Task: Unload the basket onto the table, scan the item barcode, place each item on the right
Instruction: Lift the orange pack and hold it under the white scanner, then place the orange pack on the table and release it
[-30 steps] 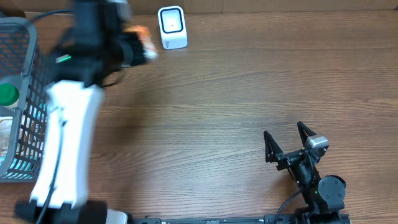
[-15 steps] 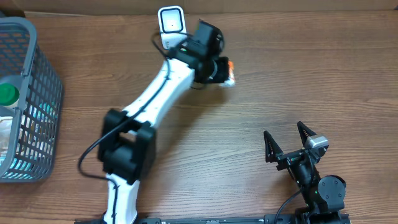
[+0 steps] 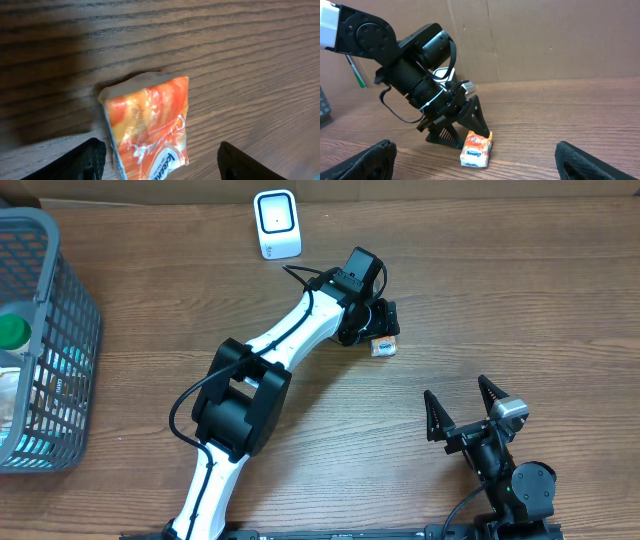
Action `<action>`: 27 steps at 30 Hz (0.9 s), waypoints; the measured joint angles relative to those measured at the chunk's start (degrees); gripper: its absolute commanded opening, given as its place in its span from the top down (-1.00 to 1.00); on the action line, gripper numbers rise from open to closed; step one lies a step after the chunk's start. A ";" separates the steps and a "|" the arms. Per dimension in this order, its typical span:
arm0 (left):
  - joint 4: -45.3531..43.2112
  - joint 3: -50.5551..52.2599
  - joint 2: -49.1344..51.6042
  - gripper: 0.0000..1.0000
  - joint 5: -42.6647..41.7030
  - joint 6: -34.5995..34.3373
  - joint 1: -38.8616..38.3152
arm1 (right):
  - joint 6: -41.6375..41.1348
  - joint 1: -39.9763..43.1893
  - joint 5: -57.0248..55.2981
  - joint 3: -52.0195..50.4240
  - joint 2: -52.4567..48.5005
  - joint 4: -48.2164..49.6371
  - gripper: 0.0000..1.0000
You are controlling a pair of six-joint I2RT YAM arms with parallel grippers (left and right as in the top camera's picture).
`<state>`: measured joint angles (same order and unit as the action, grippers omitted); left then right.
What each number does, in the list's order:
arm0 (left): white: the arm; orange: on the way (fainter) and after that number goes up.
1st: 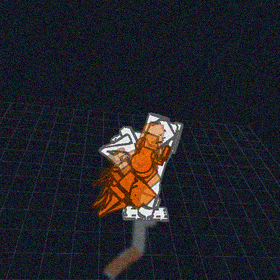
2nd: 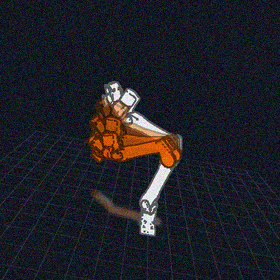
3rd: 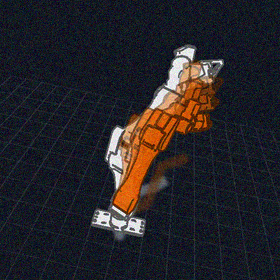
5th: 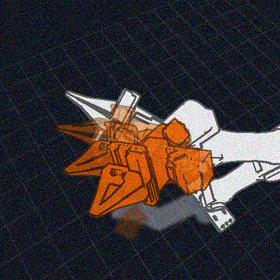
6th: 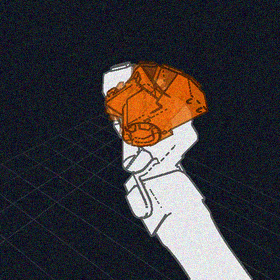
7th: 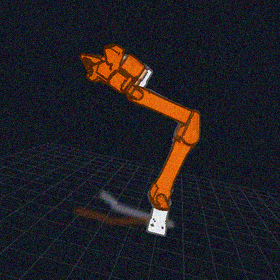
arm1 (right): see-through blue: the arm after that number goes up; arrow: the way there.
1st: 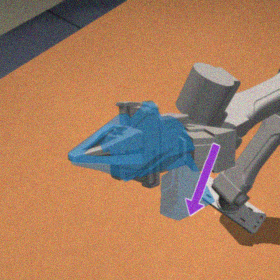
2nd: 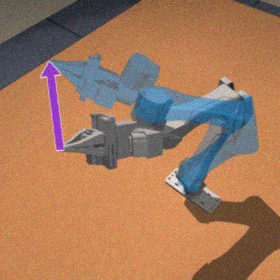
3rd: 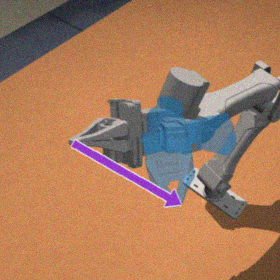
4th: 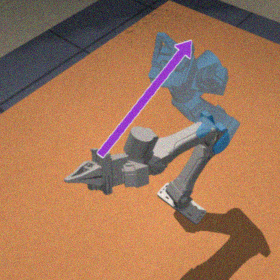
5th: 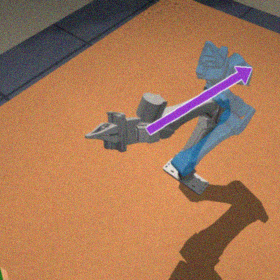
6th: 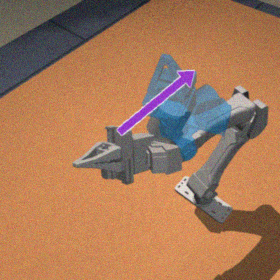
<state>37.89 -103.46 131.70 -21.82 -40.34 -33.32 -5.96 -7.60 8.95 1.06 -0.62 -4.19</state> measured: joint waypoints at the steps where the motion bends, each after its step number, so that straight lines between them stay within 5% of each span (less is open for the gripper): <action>1: 0.63 0.00 0.00 -0.49 -0.11 -0.02 0.04 | -0.02 -0.02 0.00 0.00 0.00 0.02 -1.00; 9: 9.29 -0.52 -4.48 -0.44 3.15 3.10 1.62 | -0.02 0.00 0.00 0.00 0.00 0.04 -1.00; 17: 17.99 -2.73 -25.51 -0.49 12.70 9.92 7.10 | 0.00 0.00 0.02 0.00 0.00 0.02 -1.00; 27: 27.54 -3.74 -44.28 -0.50 16.70 17.51 32.65 | 0.00 0.00 0.02 0.00 0.00 0.00 -1.00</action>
<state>65.43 -107.20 87.42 -5.13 -22.83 -0.67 -5.96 -7.60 8.97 1.06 -0.62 -4.19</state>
